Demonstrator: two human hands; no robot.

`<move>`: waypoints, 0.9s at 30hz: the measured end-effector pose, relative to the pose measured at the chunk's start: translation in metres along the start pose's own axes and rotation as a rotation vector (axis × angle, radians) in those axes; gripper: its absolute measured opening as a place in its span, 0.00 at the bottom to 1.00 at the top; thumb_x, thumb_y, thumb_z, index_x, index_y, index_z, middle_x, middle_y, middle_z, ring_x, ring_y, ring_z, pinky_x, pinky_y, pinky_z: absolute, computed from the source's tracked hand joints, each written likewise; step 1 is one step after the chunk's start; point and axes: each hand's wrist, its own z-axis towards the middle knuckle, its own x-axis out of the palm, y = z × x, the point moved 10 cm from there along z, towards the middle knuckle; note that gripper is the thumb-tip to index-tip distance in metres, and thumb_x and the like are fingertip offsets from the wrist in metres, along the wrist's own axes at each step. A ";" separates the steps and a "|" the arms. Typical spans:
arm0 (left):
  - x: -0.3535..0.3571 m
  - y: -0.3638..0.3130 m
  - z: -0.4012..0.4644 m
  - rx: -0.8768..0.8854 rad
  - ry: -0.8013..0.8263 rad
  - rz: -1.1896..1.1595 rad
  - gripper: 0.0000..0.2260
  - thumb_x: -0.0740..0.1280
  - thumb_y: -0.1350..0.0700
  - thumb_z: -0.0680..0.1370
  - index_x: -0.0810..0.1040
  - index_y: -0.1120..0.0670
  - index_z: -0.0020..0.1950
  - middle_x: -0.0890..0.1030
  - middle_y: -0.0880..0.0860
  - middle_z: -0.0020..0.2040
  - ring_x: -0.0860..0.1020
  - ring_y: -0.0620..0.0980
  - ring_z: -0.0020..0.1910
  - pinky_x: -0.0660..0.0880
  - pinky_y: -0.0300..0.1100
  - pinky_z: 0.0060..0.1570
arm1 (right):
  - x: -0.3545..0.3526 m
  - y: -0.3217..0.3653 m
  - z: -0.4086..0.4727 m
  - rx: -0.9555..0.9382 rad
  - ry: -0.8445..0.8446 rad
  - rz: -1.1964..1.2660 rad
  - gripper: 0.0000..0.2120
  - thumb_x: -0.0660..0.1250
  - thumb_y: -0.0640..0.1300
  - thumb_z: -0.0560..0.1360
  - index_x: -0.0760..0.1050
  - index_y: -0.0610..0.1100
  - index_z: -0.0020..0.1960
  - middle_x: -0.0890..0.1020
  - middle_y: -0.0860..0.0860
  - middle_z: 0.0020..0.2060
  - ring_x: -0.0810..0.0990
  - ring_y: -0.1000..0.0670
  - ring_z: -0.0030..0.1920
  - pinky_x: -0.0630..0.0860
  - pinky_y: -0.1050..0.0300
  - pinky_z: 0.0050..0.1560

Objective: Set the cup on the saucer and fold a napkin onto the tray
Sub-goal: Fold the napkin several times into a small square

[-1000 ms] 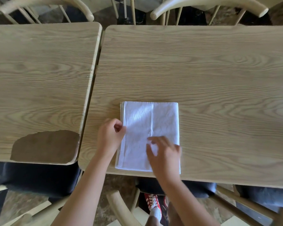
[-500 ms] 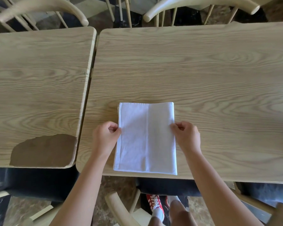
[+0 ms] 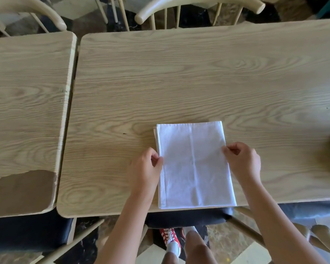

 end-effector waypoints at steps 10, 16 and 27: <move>0.054 -0.084 0.012 0.523 0.065 0.478 0.22 0.53 0.52 0.79 0.64 0.56 0.72 0.66 0.55 0.73 0.63 0.55 0.72 0.59 0.64 0.67 | 0.075 0.085 -0.036 -0.710 0.091 -0.409 0.26 0.57 0.45 0.78 0.54 0.47 0.75 0.57 0.47 0.75 0.48 0.49 0.75 0.48 0.42 0.73; 0.060 -0.041 0.026 0.415 0.155 0.562 0.26 0.52 0.46 0.76 0.59 0.51 0.74 0.61 0.52 0.75 0.59 0.51 0.74 0.53 0.65 0.68 | 0.068 0.052 -0.008 -0.706 0.118 -0.543 0.30 0.48 0.56 0.76 0.55 0.43 0.74 0.60 0.48 0.75 0.54 0.50 0.75 0.49 0.42 0.72; 0.032 -0.035 0.010 0.373 0.124 0.524 0.30 0.45 0.42 0.77 0.44 0.53 0.75 0.44 0.50 0.77 0.44 0.48 0.76 0.41 0.61 0.70 | 0.028 0.027 -0.012 -0.695 0.058 -0.598 0.31 0.45 0.59 0.76 0.48 0.46 0.76 0.52 0.51 0.76 0.47 0.50 0.76 0.40 0.37 0.72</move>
